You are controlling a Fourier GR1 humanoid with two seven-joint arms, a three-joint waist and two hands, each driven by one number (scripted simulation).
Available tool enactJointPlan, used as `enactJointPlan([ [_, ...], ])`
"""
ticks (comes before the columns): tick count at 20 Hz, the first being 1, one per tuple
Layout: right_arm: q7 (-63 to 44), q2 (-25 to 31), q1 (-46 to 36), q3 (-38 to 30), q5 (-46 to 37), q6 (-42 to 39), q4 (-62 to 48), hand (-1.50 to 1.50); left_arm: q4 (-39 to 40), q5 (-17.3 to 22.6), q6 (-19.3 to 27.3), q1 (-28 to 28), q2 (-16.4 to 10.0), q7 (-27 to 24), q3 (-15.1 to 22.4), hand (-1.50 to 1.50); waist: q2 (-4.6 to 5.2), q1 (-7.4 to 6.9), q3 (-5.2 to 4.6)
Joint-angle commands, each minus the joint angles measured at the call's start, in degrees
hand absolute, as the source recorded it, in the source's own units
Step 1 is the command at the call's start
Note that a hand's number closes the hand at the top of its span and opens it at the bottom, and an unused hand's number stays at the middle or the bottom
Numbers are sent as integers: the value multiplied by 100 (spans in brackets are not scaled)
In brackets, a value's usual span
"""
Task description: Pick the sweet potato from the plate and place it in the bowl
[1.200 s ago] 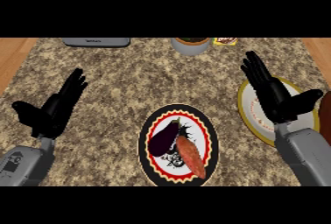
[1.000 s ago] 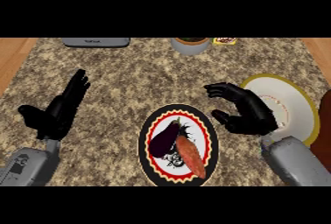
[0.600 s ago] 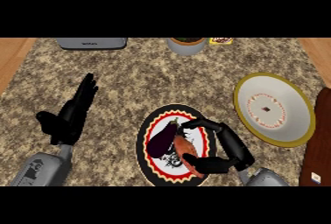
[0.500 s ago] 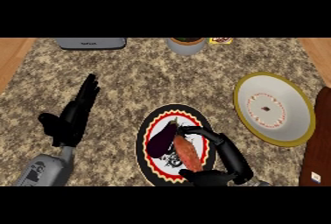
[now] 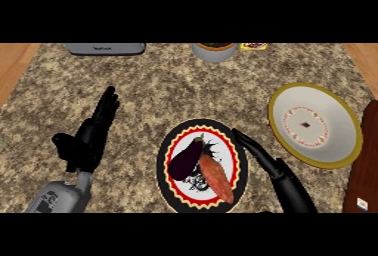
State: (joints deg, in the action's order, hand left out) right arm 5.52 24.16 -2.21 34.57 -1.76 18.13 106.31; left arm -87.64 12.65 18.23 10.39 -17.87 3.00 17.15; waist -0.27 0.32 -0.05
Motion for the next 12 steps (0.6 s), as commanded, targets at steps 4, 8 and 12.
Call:
enactJointPlan([
  [4,-2454,285,-813,-150,-334,-549,827,-150,66,-16,-250,180,-6,69,-207,0,23,-35,-2],
  [8,-3625,158,-1345,-99,-247,-931,607,-150,59,-68,-249,3,63,59,-170,0,27,-82,-3],
  [12,-4392,188,-1531,-9,-59,-1514,660,-150,93,-262,-194,-58,256,-210,-88,0,24,-55,-1],
])
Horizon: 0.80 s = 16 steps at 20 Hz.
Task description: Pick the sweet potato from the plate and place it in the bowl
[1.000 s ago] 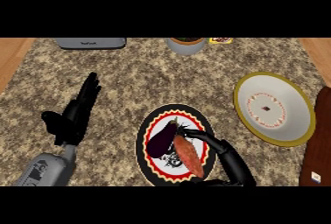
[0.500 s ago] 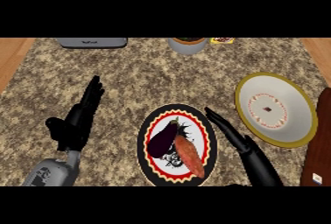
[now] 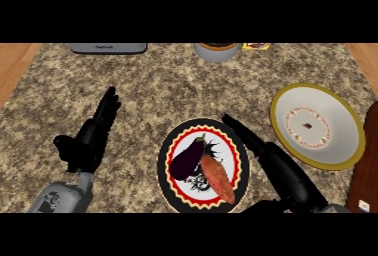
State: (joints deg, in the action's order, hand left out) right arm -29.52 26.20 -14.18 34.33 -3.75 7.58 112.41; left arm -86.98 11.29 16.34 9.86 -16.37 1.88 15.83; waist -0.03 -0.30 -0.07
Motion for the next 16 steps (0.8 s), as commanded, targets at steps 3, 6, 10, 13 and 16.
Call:
enactJointPlan([
  [3,-585,-199,-505,-16,151,-818,-840,-150,-98,-179,41,25,161,147,20,0,9,-20,6],
  [6,-607,-152,-184,-107,55,-1083,-713,-150,-458,-36,-323,-368,-163,187,-266,0,-1,-1,6],
  [10,-310,-569,77,-269,-123,-1371,-877,-150,-614,-445,-47,-216,312,483,-147,0,-2,14,7],
  [13,515,-315,760,-323,-214,-1529,-875,-150,-73,-416,-290,23,332,210,-414,0,2,46,8],
  [16,603,-637,872,-509,-260,-1520,-881,-150,-291,-664,-287,-318,343,221,-370,0,-2,31,8],
])
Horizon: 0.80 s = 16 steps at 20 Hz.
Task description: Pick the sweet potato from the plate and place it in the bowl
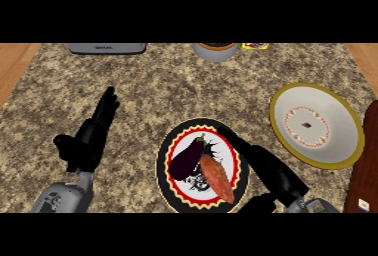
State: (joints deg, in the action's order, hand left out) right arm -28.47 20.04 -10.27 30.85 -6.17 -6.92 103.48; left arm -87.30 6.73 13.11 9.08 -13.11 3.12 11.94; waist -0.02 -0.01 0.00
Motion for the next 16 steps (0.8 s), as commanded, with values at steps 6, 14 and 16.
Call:
enactJointPlan([
  [6,685,-338,569,-496,157,-379,78,-150,364,-69,-281,538,163,255,-470,0,3,23,0],
  [14,378,-833,774,-722,172,-635,-7,-150,-68,-484,-275,172,454,412,-339,0,0,5,1],
  [16,573,-989,678,-743,0,-703,-411,-150,242,-566,-277,105,636,-45,-395,0,2,1,0],
])
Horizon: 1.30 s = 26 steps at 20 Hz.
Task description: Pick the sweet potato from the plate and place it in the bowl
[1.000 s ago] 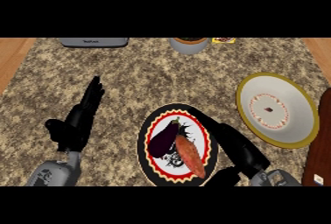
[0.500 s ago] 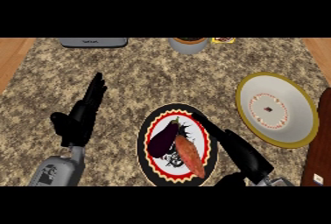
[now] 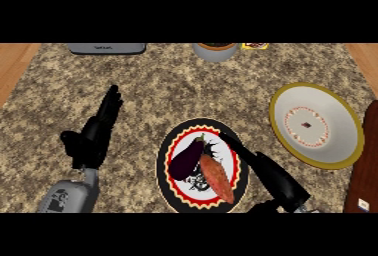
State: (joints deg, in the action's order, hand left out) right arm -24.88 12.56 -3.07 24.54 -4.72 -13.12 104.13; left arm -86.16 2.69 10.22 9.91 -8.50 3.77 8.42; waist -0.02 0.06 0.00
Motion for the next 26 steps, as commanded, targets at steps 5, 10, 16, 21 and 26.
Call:
enactJointPlan([
  [5,1082,-290,374,-84,-498,-70,-921,-150,-364,-200,-203,-335,147,94,-35,0,0,-8,1],
  [10,1005,-733,36,-214,-638,-30,-1293,-150,-739,-341,-223,-652,313,161,-1,0,0,-18,1],
  [16,1136,-531,-89,-156,-1569,358,-1768,-150,-162,-328,-293,61,267,253,-306,0,4,-1,0],
  [21,1405,-574,-254,-202,-1820,169,-2288,-150,-301,-410,-298,-79,434,293,-263,0,1,-12,1],
  [26,1343,-1077,-186,-61,-2021,127,-2324,-150,-452,-572,-423,-347,465,215,-268,0,-1,-10,0],
])
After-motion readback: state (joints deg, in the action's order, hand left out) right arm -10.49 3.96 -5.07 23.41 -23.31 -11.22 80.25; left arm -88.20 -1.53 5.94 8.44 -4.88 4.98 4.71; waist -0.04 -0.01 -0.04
